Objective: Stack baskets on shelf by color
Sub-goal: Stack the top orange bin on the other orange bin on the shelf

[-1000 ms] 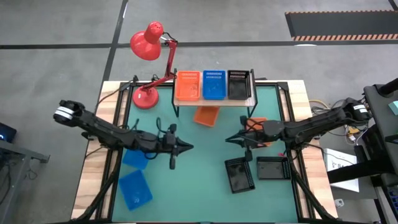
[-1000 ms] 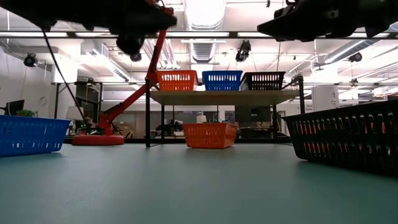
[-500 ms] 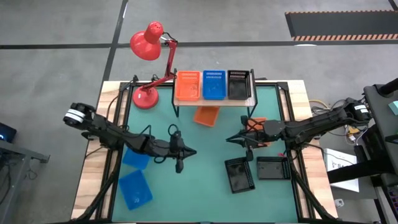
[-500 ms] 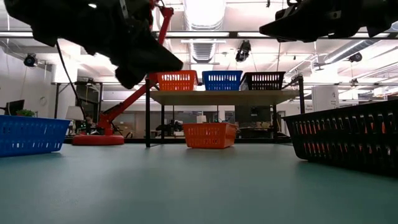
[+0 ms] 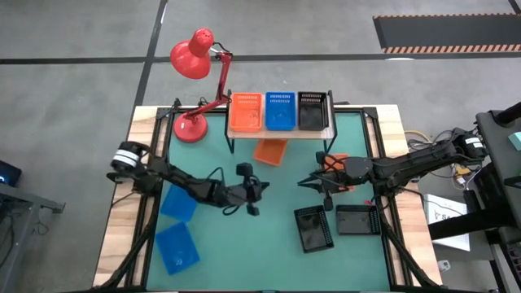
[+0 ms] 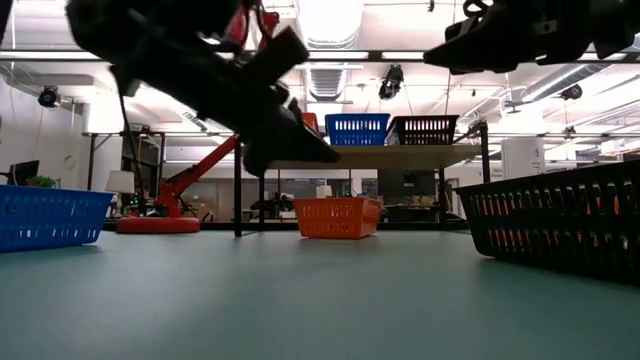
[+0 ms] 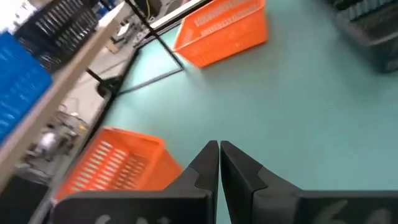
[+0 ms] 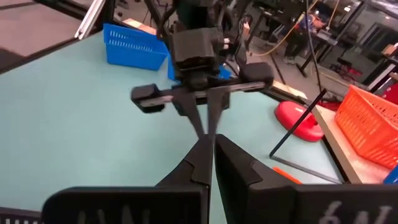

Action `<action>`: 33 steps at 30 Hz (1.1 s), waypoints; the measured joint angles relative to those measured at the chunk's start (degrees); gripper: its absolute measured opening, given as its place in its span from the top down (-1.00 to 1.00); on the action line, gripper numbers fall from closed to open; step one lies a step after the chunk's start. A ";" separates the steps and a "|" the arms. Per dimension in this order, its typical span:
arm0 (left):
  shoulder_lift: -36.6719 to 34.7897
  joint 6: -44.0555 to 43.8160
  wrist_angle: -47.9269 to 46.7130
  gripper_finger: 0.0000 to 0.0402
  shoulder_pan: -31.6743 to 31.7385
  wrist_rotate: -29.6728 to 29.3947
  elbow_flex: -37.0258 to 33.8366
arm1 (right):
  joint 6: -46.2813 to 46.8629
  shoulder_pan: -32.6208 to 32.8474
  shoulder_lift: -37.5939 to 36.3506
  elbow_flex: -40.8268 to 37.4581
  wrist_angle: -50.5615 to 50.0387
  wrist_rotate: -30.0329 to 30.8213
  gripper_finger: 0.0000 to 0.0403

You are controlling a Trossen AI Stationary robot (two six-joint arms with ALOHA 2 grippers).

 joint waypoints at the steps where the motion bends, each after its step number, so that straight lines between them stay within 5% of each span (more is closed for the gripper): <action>1: 0.11 1.96 -0.10 1.00 1.00 0.58 0.38 | -0.08 0.00 -0.06 0.00 -0.26 0.00 0.96; 11: -1.31 9.25 -6.72 0.90 12.31 13.49 0.70 | -0.52 0.00 -0.39 0.02 -0.59 0.00 0.96; 21: -0.66 9.16 -6.11 0.29 16.67 14.59 0.78 | -0.67 0.00 -0.39 0.02 -1.51 0.00 0.96; 33: -0.54 7.69 -5.82 0.22 17.87 16.60 0.71 | -0.32 0.00 -0.39 0.02 -1.64 0.00 0.96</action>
